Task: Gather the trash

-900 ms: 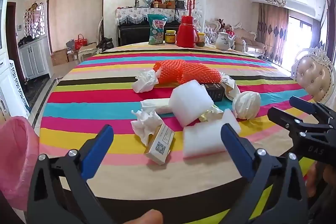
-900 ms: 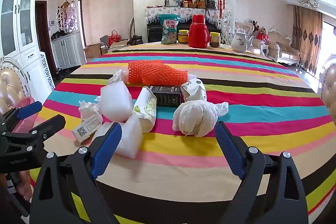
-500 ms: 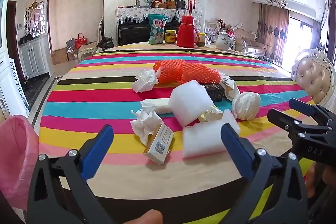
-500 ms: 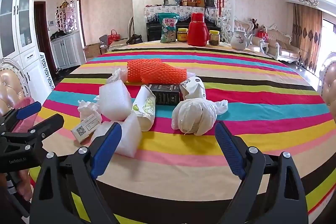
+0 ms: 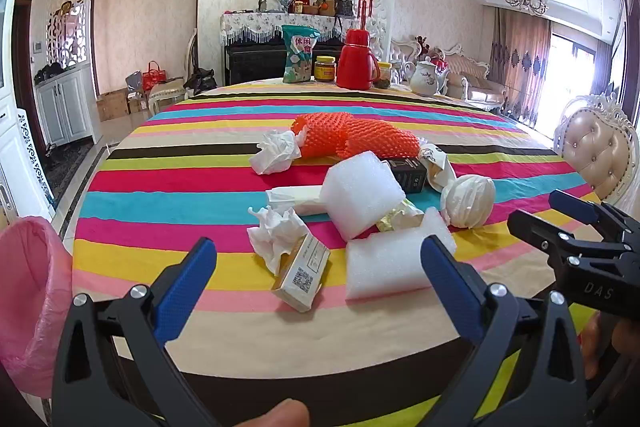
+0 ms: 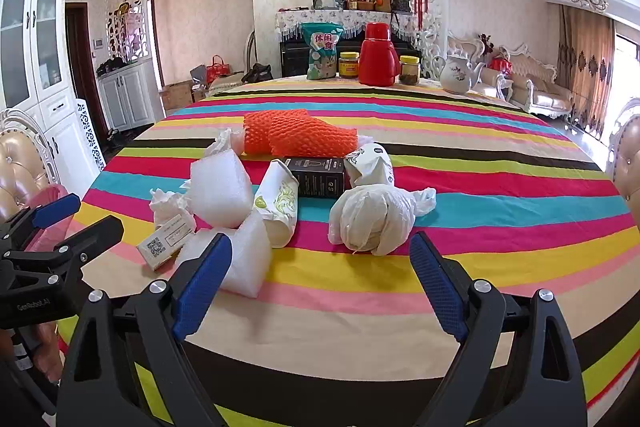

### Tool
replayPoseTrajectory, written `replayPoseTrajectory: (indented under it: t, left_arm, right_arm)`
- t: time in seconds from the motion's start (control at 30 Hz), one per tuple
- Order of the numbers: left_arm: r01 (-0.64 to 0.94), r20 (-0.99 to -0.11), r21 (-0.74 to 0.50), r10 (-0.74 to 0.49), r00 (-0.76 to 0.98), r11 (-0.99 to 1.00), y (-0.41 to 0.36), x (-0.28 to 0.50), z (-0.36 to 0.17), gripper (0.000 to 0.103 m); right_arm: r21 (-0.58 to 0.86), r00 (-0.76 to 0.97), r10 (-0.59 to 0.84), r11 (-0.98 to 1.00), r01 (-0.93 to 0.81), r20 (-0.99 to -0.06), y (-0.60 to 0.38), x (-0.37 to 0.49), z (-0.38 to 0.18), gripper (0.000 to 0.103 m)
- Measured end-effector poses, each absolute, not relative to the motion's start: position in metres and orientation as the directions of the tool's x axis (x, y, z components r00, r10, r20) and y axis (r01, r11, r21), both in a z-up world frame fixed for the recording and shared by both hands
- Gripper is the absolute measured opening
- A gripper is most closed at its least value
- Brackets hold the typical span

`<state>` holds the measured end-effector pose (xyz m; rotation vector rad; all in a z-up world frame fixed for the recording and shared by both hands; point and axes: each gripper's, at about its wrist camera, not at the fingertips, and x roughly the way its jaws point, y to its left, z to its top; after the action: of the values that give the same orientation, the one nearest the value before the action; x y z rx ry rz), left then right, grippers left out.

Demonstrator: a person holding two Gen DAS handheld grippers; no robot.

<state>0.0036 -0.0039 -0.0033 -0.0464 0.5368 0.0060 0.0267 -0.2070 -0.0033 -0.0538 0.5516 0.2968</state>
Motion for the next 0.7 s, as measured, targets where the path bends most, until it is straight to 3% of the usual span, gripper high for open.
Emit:
replayPoseTrajectory:
  t: [0.7]
  left_arm:
    - [-0.023,-0.512,-0.053,-0.008,0.859,0.998,0.0,-0.0008,-0.003,0.099]
  right_arm:
    - [0.033,0.806,0.266,0.955,-0.294,-0.528,-0.2066,0.0263,-0.0021,0.084]
